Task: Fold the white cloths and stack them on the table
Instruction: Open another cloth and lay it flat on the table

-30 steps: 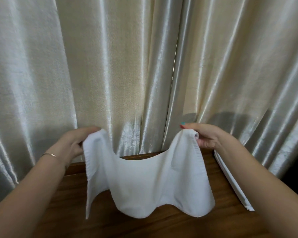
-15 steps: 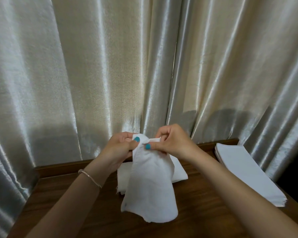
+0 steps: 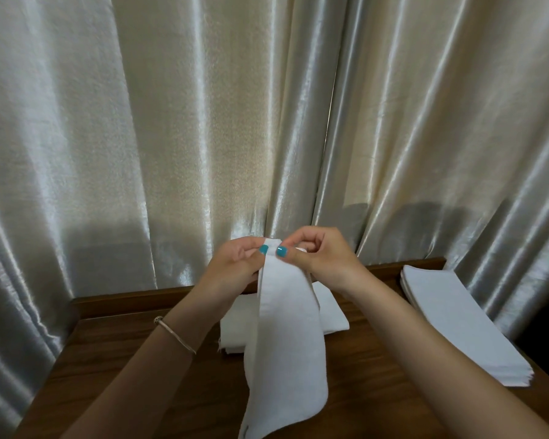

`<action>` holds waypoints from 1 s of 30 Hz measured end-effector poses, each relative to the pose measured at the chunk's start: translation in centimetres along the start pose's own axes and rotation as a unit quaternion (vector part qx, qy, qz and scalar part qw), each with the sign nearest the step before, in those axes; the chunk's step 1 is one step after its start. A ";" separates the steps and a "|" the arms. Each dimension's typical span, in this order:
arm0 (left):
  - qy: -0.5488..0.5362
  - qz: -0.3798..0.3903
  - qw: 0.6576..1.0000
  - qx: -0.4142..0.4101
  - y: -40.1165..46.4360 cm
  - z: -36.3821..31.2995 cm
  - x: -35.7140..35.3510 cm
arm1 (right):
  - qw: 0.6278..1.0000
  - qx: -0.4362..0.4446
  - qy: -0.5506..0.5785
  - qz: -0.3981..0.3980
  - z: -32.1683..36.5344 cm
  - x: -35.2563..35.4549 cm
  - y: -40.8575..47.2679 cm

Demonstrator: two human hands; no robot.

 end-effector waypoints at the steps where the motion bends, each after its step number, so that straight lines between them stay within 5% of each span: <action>1: -0.003 0.002 1.000 -0.003 -0.1 0.0 -0.1 | 1.000 0.010 0.001 -0.014 0.1 -0.1 0.0; 8: 0.016 0.008 1.000 -0.019 -0.4 -0.4 -0.4 | 0.994 0.073 -0.050 -0.064 -0.2 -0.6 0.5; 15: -0.049 0.002 0.999 0.007 -0.1 -0.2 -0.1 | 0.985 0.034 -0.099 -0.137 -1.7 -0.5 1.4; 18: 0.006 -0.004 0.999 -0.034 -0.3 -0.3 0.0 | 0.987 0.033 -0.083 -0.135 -1.5 -0.7 1.3; 24: 0.013 -0.102 0.992 -0.067 0.3 -0.7 1.7 | 0.998 0.037 -0.054 -0.004 -0.8 -1.3 1.2; 30: 0.080 -0.174 0.970 -0.149 1.2 -3.0 4.3 | 0.975 -0.071 -0.122 0.171 -2.0 -0.8 0.5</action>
Point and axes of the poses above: each hand's wrist, its own y-axis towards the middle knuckle, its own x-axis out of the back of the hand, z = x × y, the point moved 3 cm from there along y, towards the middle knuckle, and after that the axes turned 2 degrees about x, right-handed, at the moved point
